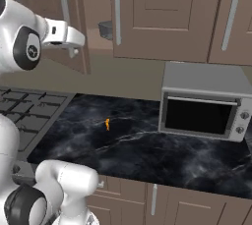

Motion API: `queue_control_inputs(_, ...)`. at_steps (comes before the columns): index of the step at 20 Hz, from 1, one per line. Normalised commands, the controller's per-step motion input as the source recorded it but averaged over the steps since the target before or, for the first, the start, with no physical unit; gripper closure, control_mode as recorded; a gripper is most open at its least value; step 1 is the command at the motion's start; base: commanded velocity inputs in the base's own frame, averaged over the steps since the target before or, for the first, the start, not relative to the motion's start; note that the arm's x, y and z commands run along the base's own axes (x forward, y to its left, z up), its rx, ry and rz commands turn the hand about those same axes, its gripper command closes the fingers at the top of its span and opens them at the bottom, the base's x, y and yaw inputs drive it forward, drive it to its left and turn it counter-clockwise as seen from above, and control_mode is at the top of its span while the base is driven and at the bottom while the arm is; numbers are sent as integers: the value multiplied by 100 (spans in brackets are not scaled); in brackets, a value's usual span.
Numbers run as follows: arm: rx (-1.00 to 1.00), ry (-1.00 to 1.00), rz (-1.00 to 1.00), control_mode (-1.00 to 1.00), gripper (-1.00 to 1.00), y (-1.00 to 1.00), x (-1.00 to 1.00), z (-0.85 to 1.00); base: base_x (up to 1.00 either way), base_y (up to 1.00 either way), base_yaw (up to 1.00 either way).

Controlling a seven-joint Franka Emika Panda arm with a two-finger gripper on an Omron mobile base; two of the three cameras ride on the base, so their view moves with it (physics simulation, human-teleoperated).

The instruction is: Retrieve the tupperware from the cabinet, then place the raw meat into the tupperware to avoid contamination.

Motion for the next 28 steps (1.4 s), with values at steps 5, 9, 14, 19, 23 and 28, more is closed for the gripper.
queue_control_inputs(5,-5,1,0,-100,100,38,-54,-11,0,0,0)
queue_control_inputs(9,-5,0,0,-100,100,43,-51,-11,0,0,0)
queue_control_inputs(14,-3,0,-2,-100,100,48,-41,-5,0,0,0)
queue_control_inputs(19,-3,0,-6,-100,100,50,-33,-5,0,0,0)
queue_control_inputs(23,-3,0,-7,-100,100,46,-22,-9,0,0,0)
queue_control_inputs(28,-1,0,-11,-100,100,37,-7,-7,0,0,0)
